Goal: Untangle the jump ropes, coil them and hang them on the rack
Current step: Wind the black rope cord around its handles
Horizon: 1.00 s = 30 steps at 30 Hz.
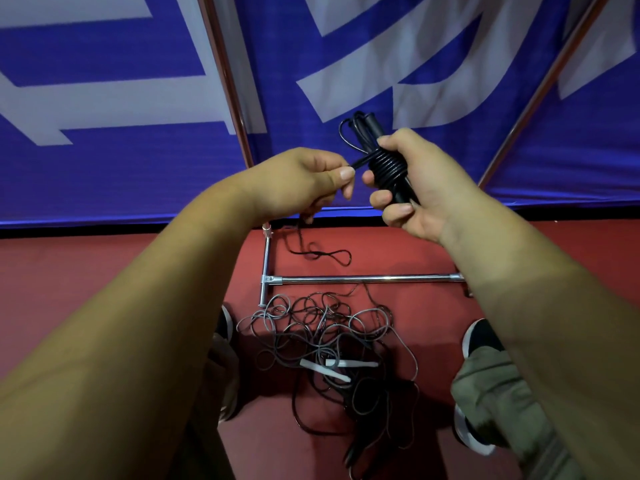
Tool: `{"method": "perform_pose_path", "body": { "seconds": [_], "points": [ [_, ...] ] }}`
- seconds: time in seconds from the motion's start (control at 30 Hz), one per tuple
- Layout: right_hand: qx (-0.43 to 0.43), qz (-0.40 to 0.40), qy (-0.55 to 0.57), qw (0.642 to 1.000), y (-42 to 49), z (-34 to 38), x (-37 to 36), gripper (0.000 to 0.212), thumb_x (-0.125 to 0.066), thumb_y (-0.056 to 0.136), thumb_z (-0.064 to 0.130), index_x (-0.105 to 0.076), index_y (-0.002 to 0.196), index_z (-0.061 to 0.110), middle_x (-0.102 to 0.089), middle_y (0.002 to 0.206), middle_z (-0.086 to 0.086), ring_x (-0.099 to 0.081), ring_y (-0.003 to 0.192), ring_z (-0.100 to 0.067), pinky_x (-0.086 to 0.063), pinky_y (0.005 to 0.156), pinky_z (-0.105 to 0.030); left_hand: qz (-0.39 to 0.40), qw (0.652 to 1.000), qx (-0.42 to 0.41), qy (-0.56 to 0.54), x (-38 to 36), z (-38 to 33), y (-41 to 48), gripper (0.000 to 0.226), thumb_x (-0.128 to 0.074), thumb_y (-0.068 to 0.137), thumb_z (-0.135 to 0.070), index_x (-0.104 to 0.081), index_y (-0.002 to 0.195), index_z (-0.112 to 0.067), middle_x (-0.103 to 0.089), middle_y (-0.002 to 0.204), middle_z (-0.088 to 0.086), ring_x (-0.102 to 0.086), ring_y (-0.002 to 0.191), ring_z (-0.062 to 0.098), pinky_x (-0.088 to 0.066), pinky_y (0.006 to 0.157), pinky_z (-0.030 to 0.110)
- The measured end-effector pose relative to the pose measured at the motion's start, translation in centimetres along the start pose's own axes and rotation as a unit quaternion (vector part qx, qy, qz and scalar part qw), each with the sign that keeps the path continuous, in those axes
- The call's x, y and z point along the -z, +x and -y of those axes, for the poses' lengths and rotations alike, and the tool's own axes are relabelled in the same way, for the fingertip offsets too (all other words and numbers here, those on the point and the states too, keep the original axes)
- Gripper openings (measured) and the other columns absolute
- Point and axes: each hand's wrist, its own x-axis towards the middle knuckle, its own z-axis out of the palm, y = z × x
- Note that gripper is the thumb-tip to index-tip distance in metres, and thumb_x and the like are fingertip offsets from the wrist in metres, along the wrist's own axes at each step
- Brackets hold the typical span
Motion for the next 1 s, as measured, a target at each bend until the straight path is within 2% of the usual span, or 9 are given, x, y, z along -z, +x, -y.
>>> {"method": "perform_pose_path", "body": {
  "seconds": [0.13,0.27,0.4,0.5,0.57,0.63,0.7,0.8,1.0],
  "points": [
    [-0.013,0.022,0.019,0.999,-0.6,0.2,0.0,0.018,-0.062,0.099,0.036,-0.06,0.099,0.018,-0.067,0.081,-0.005,-0.049,0.053,-0.014,-0.026,0.038,-0.019,-0.026,0.997,0.002,0.074,0.2,0.1,0.2,0.032,-0.049,0.111,-0.041,-0.071,0.094,-0.024,-0.051,0.066,-0.004,-0.041,0.062,0.017,-0.04,0.065,0.036],
    [-0.016,0.011,0.043,0.999,-1.0,0.0,-0.4,0.023,-0.064,0.099,0.037,-0.066,0.095,0.015,-0.069,0.082,-0.006,-0.06,0.056,-0.018,-0.047,0.045,-0.023,-0.033,0.998,0.005,0.057,0.0,0.5,0.6,0.032,-0.051,0.109,-0.045,-0.073,0.098,-0.025,-0.054,0.067,-0.007,-0.044,0.062,0.013,-0.042,0.067,0.034],
    [0.011,0.019,0.006,1.0,-1.2,0.3,-0.5,0.025,-0.065,0.102,0.039,-0.068,0.104,0.014,-0.072,0.081,-0.007,-0.066,0.059,-0.021,-0.055,0.051,-0.029,-0.025,0.992,0.047,-0.116,0.3,0.6,0.7,0.043,-0.066,0.099,-0.05,-0.07,0.116,-0.012,-0.07,0.089,0.003,-0.062,0.08,0.02,-0.052,0.074,0.036],
    [0.025,0.046,-0.069,0.996,-1.5,0.2,-0.6,0.03,-0.064,0.104,0.038,-0.069,0.117,0.012,-0.078,0.085,-0.011,-0.072,0.063,-0.027,-0.056,0.051,-0.029,-0.05,0.962,0.039,-0.264,0.6,-0.2,0.8,0.054,-0.061,0.102,-0.054,-0.065,0.133,-0.01,-0.072,0.11,0.014,-0.074,0.093,0.027,-0.061,0.09,0.042],
    [0.013,0.077,-0.111,0.991,-1.7,-0.3,-1.0,0.034,-0.064,0.105,0.039,-0.067,0.123,0.009,-0.08,0.094,-0.018,-0.077,0.071,-0.032,-0.058,0.054,-0.03,-0.099,0.966,0.019,-0.238,0.3,-0.7,0.8,0.052,-0.055,0.104,-0.056,-0.067,0.13,-0.012,-0.07,0.1,0.008,-0.066,0.074,0.021,-0.06,0.075,0.034],
    [-0.012,0.105,-0.116,0.988,-2.1,-0.8,-1.4,0.037,-0.062,0.106,0.041,-0.066,0.12,0.007,-0.08,0.097,-0.022,-0.079,0.08,-0.035,-0.062,0.06,-0.032,-0.131,0.978,-0.002,-0.163,0.0,-0.6,0.8,0.046,-0.056,0.106,-0.05,-0.071,0.12,-0.009,-0.065,0.077,-0.001,-0.051,0.058,0.014,-0.049,0.057,0.029],
    [-0.036,0.123,-0.106,0.986,-2.3,-1.1,-1.6,0.041,-0.058,0.107,0.045,-0.066,0.119,0.007,-0.079,0.1,-0.024,-0.08,0.087,-0.038,-0.065,0.066,-0.035,-0.142,0.981,-0.019,-0.131,-0.3,-0.5,0.9,0.043,-0.058,0.108,-0.041,-0.069,0.111,0.001,-0.056,0.062,-0.004,-0.04,0.052,0.014,-0.04,0.052,0.027],
    [-0.074,0.145,-0.086,0.983,-2.3,-0.9,-1.4,0.049,-0.052,0.107,0.052,-0.068,0.121,0.008,-0.08,0.103,-0.021,-0.08,0.095,-0.035,-0.066,0.072,-0.036,-0.159,0.977,-0.035,-0.137,-0.5,-0.6,0.9,0.044,-0.06,0.107,-0.036,-0.064,0.107,0.007,-0.05,0.06,0.0,-0.036,0.049,0.016,-0.035,0.049,0.027],
    [-0.138,0.189,-0.006,0.972,-1.8,-0.8,-0.4,0.044,-0.057,0.101,0.054,-0.066,0.11,0.012,-0.071,0.091,-0.008,-0.068,0.08,-0.021,-0.055,0.055,-0.028,-0.151,0.976,-0.057,-0.147,-0.4,-0.9,0.7,0.046,-0.06,0.107,-0.038,-0.061,0.107,0.007,-0.045,0.074,0.014,-0.035,0.05,0.017,-0.033,0.051,0.03]
  ]
}}
